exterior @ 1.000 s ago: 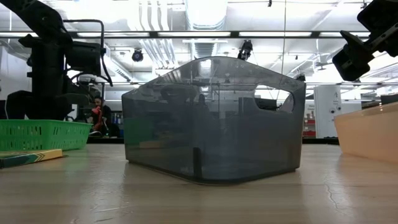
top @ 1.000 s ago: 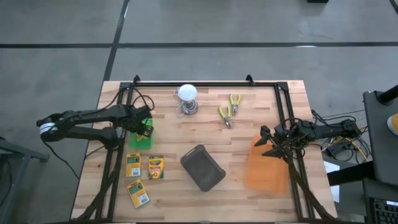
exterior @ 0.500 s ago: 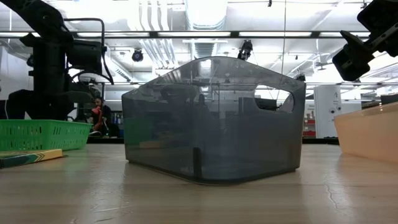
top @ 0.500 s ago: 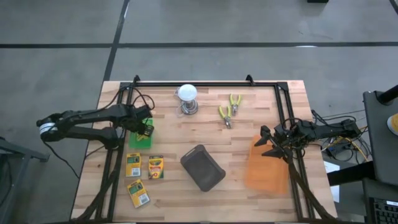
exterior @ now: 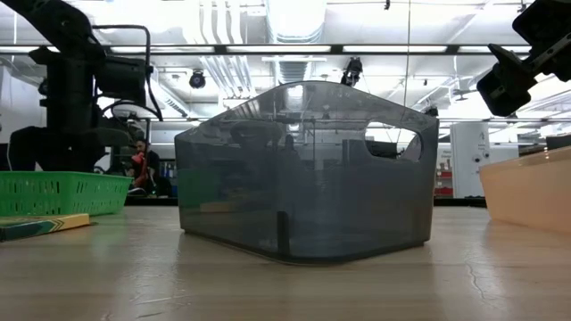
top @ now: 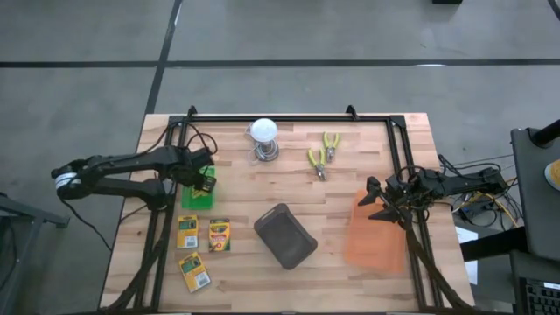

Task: Pick & Place School Supplies
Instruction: Put the yellow eraser into the green bin, then move the green bin to the top left of the table

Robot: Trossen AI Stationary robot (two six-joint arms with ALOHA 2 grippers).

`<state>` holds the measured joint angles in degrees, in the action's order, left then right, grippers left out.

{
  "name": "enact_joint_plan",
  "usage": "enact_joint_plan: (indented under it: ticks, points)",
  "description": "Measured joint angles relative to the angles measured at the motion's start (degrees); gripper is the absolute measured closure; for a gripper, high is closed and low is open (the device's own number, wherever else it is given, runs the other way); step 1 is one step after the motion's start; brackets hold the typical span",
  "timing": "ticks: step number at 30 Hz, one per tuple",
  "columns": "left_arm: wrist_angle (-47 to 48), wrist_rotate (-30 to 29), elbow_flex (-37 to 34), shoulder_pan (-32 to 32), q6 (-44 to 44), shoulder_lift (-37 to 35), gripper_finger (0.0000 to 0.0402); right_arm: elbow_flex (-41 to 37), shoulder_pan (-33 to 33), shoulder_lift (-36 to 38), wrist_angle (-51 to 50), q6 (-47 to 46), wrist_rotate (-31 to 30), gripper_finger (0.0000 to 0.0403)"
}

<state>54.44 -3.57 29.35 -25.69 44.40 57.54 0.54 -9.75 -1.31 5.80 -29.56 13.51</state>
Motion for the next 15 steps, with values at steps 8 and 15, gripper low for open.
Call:
enact_joint_plan:
  ticks: [8, 15]
  points:
    - [5.88, -1.53, 5.02, -0.02, -1.16, -0.04, 0.0266, 0.0, 0.01, 0.0, -0.02, 0.0, 0.01, 0.0138]
    - [7.28, -1.35, 8.19, -0.02, -0.39, -0.04, 0.0266, 0.0, 0.0, 0.0, 0.0, 0.0, 0.01, 0.0137]
